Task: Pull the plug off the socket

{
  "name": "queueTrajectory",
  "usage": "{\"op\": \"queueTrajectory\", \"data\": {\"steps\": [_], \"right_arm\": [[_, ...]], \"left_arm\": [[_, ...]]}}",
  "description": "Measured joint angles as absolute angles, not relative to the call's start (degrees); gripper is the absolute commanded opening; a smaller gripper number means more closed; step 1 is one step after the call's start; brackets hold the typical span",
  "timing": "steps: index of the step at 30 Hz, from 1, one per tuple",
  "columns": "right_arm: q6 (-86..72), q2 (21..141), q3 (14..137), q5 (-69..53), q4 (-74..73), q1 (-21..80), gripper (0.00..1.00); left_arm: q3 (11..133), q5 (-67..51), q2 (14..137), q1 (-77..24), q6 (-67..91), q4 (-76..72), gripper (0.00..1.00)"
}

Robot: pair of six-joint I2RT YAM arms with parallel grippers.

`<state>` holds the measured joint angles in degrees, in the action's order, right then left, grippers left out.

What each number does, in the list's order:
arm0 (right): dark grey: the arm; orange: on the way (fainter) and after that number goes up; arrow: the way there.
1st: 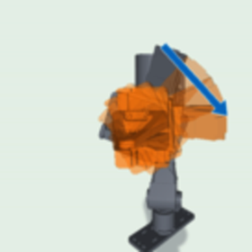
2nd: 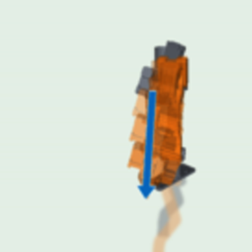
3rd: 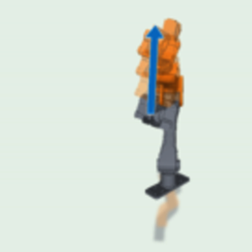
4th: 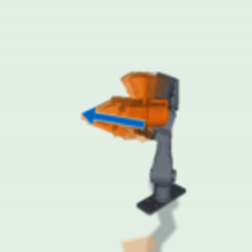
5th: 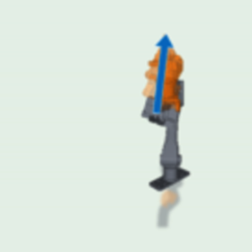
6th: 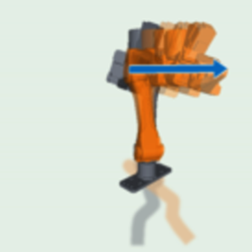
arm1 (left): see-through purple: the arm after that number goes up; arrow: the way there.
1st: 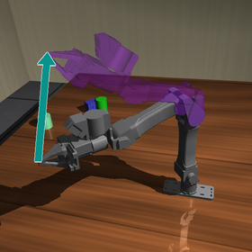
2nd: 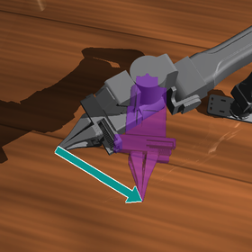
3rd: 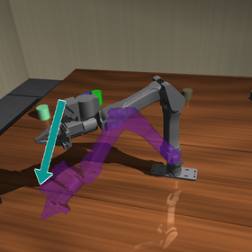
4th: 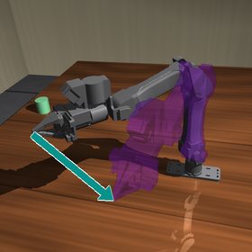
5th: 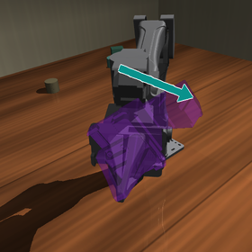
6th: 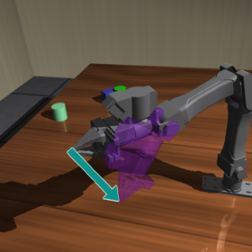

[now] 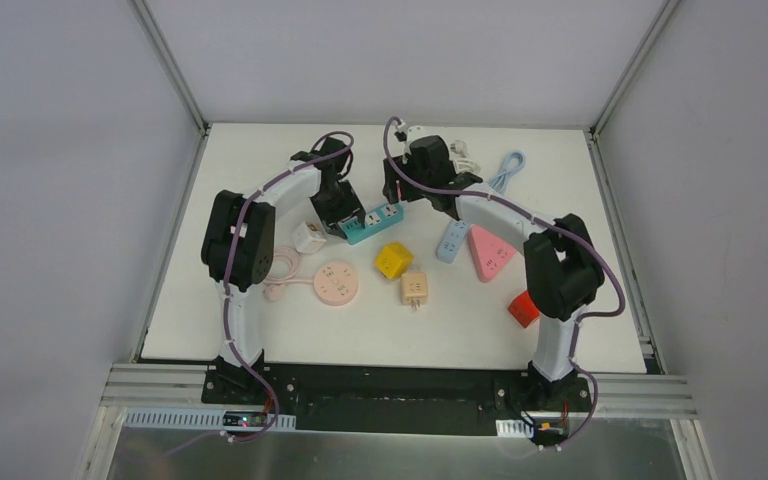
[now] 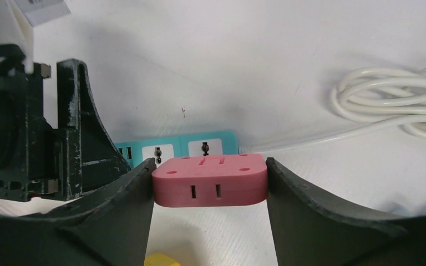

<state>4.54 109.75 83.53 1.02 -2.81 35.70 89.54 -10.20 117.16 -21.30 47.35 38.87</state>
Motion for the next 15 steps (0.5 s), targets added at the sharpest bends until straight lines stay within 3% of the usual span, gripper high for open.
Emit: {"op": "queueTrajectory", "data": {"steps": [7,15], "right_arm": [[-0.6,105.8,81.5,0.9,-2.4,31.4,0.37],[-10.7,103.5,77.5,-0.8,-6.9,24.0,0.42]], "left_arm": [[88.4,-10.4,116.6,-21.2,47.4,37.1,0.51],[86.2,-9.9,105.3,-20.9,45.8,32.4,0.63]]}}
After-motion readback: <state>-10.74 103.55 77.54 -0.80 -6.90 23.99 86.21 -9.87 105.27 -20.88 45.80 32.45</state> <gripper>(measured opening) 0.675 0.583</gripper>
